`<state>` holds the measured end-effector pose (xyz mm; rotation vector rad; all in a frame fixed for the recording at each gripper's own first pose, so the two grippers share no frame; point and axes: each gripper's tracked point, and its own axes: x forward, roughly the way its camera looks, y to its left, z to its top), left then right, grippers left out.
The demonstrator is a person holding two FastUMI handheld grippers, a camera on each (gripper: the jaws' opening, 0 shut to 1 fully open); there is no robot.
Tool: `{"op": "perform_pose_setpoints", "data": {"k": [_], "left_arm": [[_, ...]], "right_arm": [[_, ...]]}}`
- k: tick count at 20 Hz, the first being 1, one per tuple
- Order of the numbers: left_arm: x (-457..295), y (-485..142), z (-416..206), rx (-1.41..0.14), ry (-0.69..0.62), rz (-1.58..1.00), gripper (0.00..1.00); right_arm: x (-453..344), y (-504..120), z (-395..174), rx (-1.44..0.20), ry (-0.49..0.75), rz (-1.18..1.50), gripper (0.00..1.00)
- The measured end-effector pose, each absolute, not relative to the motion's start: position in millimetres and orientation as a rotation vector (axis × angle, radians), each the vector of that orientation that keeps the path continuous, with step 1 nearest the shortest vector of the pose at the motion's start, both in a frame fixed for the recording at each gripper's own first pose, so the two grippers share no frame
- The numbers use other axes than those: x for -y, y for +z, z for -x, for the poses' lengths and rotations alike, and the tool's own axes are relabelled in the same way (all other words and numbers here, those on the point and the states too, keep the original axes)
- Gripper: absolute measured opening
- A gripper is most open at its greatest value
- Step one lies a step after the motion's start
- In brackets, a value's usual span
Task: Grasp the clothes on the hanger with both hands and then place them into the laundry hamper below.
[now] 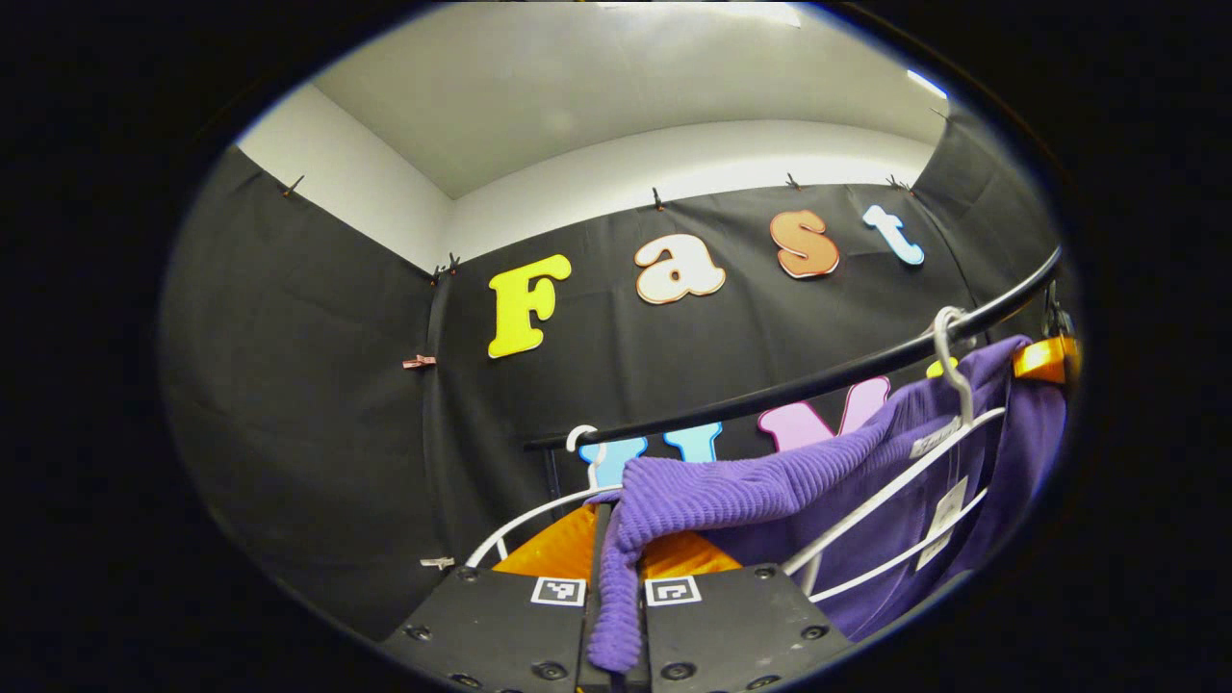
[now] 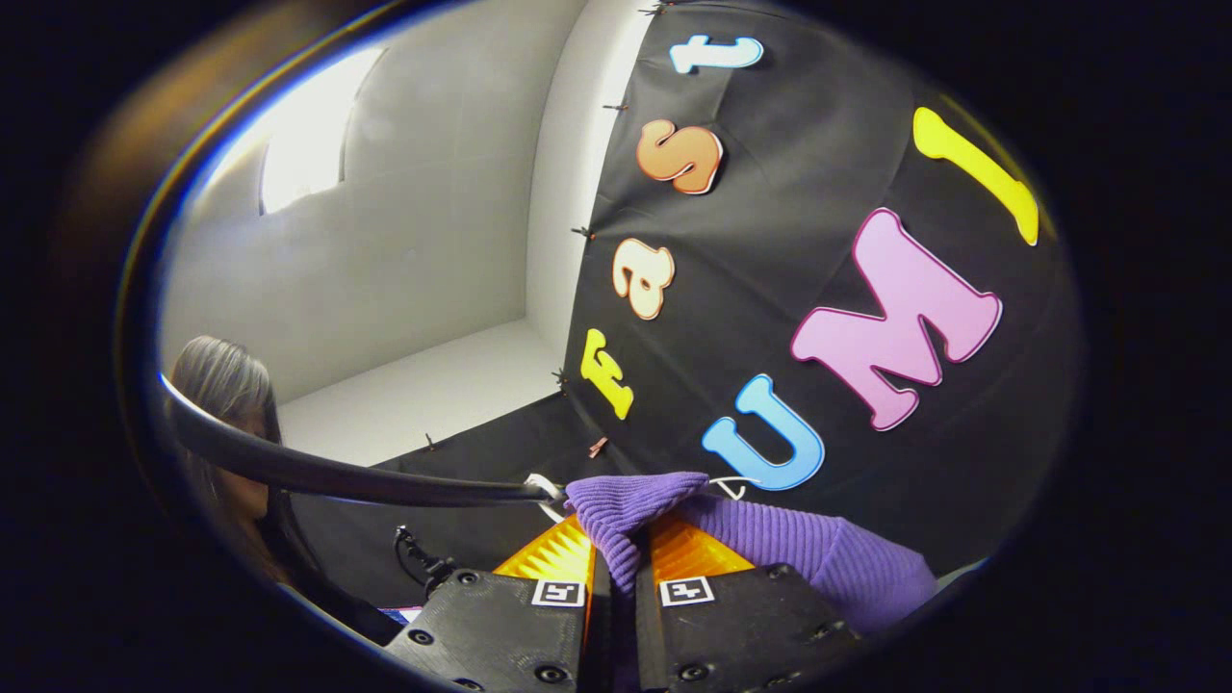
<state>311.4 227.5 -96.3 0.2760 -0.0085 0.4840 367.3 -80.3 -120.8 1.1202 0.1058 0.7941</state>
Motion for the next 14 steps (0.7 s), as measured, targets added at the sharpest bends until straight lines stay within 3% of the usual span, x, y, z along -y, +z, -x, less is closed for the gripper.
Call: {"op": "perform_pose_setpoints", "data": {"k": [1,7,14], "left_arm": [[-237.9,-107.3,-314.7,-0.024,0.475,-0.227,0.08],[-259.5,-209.9,-329.3,-0.222,0.448,-0.117,0.08],[-201.4,-280.7,-325.2,-0.309,0.399,0.11,0.09]], "right_arm": [[74.3,-120.1,-369.0,-0.115,0.809,-1.137,0.13],[52.1,-131.9,-382.3,-0.163,0.79,-1.134,0.13],[88.4,-137.6,-393.6,-0.146,0.695,-1.166,0.13]]}}
